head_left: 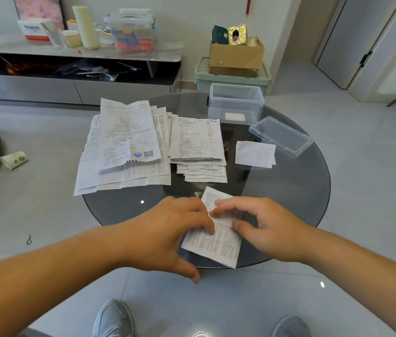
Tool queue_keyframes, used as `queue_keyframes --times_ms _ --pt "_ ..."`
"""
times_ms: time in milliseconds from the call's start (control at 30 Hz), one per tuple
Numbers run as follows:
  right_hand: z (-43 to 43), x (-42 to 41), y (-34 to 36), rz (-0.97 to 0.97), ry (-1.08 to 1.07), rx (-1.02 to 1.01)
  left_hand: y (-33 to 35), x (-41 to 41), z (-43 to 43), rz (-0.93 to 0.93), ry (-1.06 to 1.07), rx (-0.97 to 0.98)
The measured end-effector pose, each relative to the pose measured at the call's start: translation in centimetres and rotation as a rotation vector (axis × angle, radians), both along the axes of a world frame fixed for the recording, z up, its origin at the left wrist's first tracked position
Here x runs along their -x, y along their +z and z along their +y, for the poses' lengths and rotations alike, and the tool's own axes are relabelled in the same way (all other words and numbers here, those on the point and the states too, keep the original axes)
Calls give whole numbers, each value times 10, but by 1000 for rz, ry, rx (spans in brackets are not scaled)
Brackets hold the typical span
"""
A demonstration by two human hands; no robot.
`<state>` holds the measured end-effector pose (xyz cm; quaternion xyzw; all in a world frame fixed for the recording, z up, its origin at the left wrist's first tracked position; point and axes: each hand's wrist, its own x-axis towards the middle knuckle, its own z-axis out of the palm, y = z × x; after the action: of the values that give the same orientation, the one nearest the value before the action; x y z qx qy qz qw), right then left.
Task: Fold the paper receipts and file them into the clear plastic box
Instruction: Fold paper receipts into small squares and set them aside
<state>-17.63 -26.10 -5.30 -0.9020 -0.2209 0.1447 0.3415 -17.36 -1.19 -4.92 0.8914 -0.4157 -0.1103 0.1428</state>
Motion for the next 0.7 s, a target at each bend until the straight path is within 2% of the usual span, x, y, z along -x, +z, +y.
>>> queue_keyframes --times_ms 300,433,533,633,700 --pt "6 2 2 187 -44 -268 1 5 1 6 53 0" --pt "8 4 4 200 -61 -331 -1 6 1 -11 38 8" --pt "6 5 3 157 -74 -334 4 5 3 54 55 106" --pt "3 8 7 66 -29 -233 10 0 6 151 106 281" --pt "0 9 10 40 15 -147 14 -1 6 176 159 327"
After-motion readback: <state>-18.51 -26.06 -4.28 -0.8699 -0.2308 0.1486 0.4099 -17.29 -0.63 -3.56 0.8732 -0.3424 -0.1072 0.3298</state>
